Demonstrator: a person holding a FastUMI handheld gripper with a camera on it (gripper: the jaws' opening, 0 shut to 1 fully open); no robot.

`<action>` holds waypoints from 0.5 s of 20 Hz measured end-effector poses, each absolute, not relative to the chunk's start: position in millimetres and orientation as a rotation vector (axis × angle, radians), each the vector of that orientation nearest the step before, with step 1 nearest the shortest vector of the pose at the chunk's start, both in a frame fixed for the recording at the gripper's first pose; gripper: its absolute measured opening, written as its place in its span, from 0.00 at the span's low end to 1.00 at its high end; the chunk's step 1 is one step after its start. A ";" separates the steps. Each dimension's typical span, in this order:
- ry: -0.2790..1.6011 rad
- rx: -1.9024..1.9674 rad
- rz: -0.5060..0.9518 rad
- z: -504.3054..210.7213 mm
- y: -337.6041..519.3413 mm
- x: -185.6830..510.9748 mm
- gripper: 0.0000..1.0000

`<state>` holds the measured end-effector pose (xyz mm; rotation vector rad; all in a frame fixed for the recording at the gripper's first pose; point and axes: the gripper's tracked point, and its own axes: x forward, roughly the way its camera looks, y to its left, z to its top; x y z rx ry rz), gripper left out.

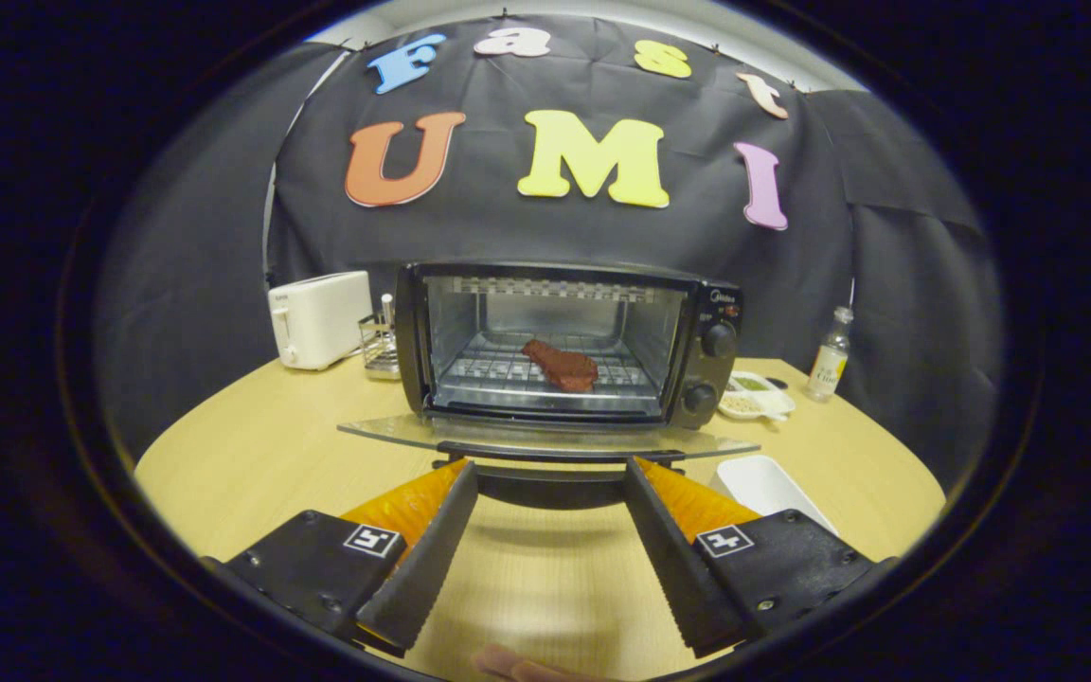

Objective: Open the toaster oven, put the food inside, and close the toaster oven door.

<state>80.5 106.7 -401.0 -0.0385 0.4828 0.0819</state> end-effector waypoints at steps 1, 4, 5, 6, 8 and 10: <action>0.474 -0.035 0.085 -395.8 106.3 84.2 0.99; 0.445 -0.026 0.093 -382.7 104.0 95.8 1.00; 0.436 -0.024 0.098 -378.2 104.3 98.8 1.00; 0.431 -0.028 0.102 -374.6 104.8 102.4 1.00; 0.411 -0.041 0.108 -367.9 105.3 109.5 1.00; 0.398 -0.046 0.113 -363.2 106.3 115.5 1.00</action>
